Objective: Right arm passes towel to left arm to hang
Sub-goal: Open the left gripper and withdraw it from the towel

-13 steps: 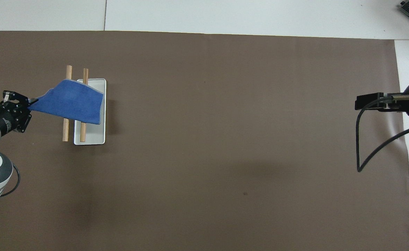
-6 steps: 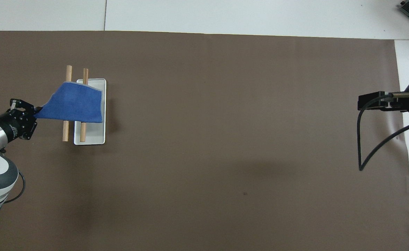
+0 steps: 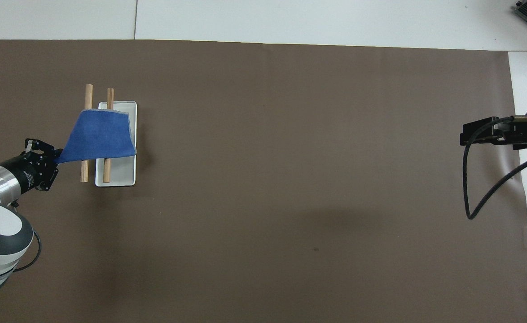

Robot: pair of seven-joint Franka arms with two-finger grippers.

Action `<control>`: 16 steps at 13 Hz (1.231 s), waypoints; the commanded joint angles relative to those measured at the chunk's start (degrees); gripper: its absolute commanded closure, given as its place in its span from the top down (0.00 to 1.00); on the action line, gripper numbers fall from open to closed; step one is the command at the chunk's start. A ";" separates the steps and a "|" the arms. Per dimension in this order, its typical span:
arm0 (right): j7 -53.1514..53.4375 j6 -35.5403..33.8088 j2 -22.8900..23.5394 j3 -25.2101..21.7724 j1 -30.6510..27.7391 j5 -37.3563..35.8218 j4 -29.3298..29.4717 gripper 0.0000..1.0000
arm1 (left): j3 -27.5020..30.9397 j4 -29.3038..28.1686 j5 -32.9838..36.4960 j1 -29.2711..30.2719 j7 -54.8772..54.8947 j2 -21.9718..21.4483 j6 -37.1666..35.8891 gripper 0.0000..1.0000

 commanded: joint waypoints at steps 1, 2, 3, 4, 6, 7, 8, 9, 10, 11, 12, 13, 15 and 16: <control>1.07 -1.24 0.79 -2.75 1.95 1.04 1.38 1.00 | 0.41 -1.22 -0.72 -0.70 -0.64 -1.40 0.65 0.97; 1.07 -1.24 0.70 -2.75 1.95 0.86 1.38 1.00 | 0.50 -0.87 -0.72 -0.62 -0.64 -1.22 0.65 1.00; 1.07 -1.15 0.61 -2.75 2.04 0.86 1.12 1.00 | 0.59 -0.43 -0.72 -0.35 -0.64 -1.05 0.47 1.00; 1.07 -1.15 0.53 -2.66 1.96 0.86 0.85 1.00 | 0.68 0.10 -0.63 -0.26 -0.38 -0.87 0.38 1.00; 0.90 -1.06 0.35 -2.66 1.69 1.03 0.15 1.00 | 0.85 2.90 1.03 0.00 -0.11 0.09 -1.71 1.00; 0.90 -1.15 0.26 -2.66 1.52 1.04 0.06 1.00 | 1.03 4.39 2.87 0.17 -0.11 0.18 -4.34 1.00; 0.90 -1.41 0.26 -2.66 1.08 1.04 0.06 1.00 | 1.90 5.80 4.97 0.26 -0.20 -0.08 -7.50 1.00; 0.90 -1.42 0.26 -2.66 0.90 1.04 -0.03 1.00 | 3.47 7.73 7.08 0.26 -0.20 -0.69 -11.97 1.00; 0.90 -1.42 0.26 -2.66 0.90 1.04 0.06 1.00 | 5.75 10.97 9.71 0.26 -0.20 -1.22 -18.28 1.00; 0.90 -1.42 0.26 -2.66 0.90 1.04 0.06 1.00 | 8.21 15.79 13.48 0.26 -0.28 -1.31 -26.60 1.00; 0.90 -1.42 0.26 -2.66 0.90 1.12 0.06 1.00 | 10.24 20.97 17.70 0.26 -0.46 -1.31 -34.34 1.00; 0.90 -1.42 0.26 -2.66 0.90 1.12 0.06 1.00 | 11.22 25.81 21.83 0.18 -0.55 -1.31 -41.30 1.00; 0.90 -1.42 0.26 -2.66 0.90 1.12 0.06 1.00 | 11.14 33.03 28.69 0.09 -0.64 -1.66 -51.52 1.00; 0.90 -1.42 0.26 -2.66 0.90 1.12 -0.03 1.00 | 10.70 35.76 30.55 0.00 -0.55 -2.18 -54.95 1.00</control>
